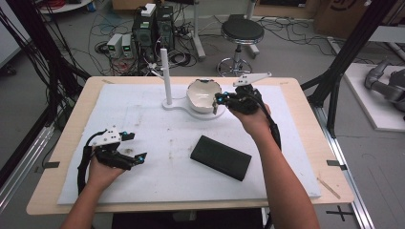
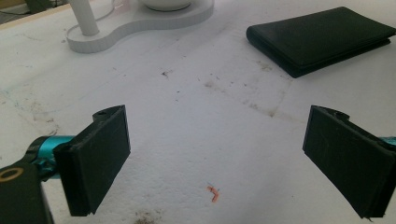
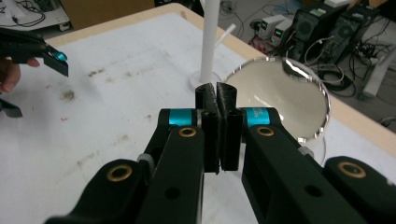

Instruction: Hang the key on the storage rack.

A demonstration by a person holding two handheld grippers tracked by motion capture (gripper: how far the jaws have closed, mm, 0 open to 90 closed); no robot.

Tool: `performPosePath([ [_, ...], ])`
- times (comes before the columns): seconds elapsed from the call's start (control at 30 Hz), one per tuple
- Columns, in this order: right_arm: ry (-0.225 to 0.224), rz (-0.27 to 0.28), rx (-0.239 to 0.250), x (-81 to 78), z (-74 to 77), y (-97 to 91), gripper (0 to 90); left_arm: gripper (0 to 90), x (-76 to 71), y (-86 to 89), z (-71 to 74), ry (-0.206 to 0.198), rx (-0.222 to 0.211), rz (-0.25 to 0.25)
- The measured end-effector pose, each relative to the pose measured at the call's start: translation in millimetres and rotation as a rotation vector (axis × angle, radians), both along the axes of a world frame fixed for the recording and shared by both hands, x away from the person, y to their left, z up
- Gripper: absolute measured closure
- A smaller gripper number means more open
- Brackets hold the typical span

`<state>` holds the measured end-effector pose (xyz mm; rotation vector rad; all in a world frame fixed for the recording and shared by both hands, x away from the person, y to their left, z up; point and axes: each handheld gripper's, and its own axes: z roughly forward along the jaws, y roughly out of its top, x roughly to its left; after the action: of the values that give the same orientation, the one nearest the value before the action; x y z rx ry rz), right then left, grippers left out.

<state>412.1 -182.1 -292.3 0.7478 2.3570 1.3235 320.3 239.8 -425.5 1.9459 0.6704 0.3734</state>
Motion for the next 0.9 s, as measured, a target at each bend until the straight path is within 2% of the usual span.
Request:
performPosePath([
  [0.13,-0.011,0.014,-0.002,3.4,12.1,8.4,90.0,7.4,0.4,-0.2,-0.3,0.0,0.0,0.001],
  [0.2,-0.026,0.038,-0.014,7.5,24.3,19.3,90.0,7.4,0.5,-0.5,-0.6,0.003,-0.001,0.0],
  [0.23,-0.026,0.038,-0.014,7.5,24.3,19.3,90.0,7.4,0.5,-0.5,-0.6,0.003,-0.002,0.0],
  [0.27,-0.044,0.053,-0.03,10.4,31.9,27.3,90.0,7.4,0.5,-0.3,-0.5,0.001,-0.002,0.001],
  [0.33,-0.046,0.059,-0.028,11.5,34.6,30.2,90.0,7.4,0.4,-0.1,-0.5,0.004,-0.007,0.003],
  [0.37,-0.051,0.078,-0.032,15.0,41.4,38.8,90.0,7.5,0.6,0.9,-0.3,0.007,-0.012,0.003],
  [0.57,-0.069,0.113,-0.052,23.1,53.3,61.9,90.0,7.4,0.5,2.1,0.3,0.004,-0.012,0.004],
  [0.8,-0.062,0.154,-0.053,31.8,62.9,84.8,90.0,7.5,0.9,2.6,0.2,0.007,-0.019,0.006],
  [0.9,-0.059,0.168,-0.065,40.7,66.7,102.8,90.0,7.4,0.5,3.3,0.9,0.002,-0.024,0.007],
])
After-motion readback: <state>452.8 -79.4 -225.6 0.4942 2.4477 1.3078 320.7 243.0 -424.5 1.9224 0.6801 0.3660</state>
